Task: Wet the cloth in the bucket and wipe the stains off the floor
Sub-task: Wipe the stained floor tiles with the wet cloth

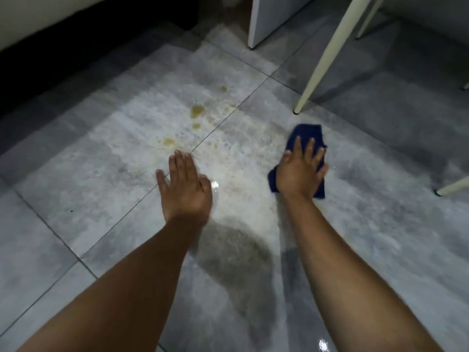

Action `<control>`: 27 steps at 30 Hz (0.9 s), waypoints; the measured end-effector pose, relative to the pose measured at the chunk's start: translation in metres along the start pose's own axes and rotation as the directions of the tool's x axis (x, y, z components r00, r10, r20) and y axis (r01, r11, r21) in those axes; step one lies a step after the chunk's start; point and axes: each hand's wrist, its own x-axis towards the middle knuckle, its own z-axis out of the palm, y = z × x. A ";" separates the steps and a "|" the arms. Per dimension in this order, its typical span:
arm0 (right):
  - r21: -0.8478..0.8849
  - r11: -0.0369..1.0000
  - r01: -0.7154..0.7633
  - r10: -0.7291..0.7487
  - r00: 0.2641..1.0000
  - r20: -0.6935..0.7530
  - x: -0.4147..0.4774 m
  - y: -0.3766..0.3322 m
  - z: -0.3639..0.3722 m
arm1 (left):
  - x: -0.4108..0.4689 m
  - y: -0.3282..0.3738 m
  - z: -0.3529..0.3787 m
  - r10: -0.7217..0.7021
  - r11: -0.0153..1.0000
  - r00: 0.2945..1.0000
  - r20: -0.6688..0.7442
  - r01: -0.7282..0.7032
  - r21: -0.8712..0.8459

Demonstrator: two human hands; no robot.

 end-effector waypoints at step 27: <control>-0.065 0.993 0.101 -0.099 0.994 0.038 0.034 0.014 -0.012 | 0.003 -0.001 0.003 -0.002 1.000 1.000 0.003 0.002 0.004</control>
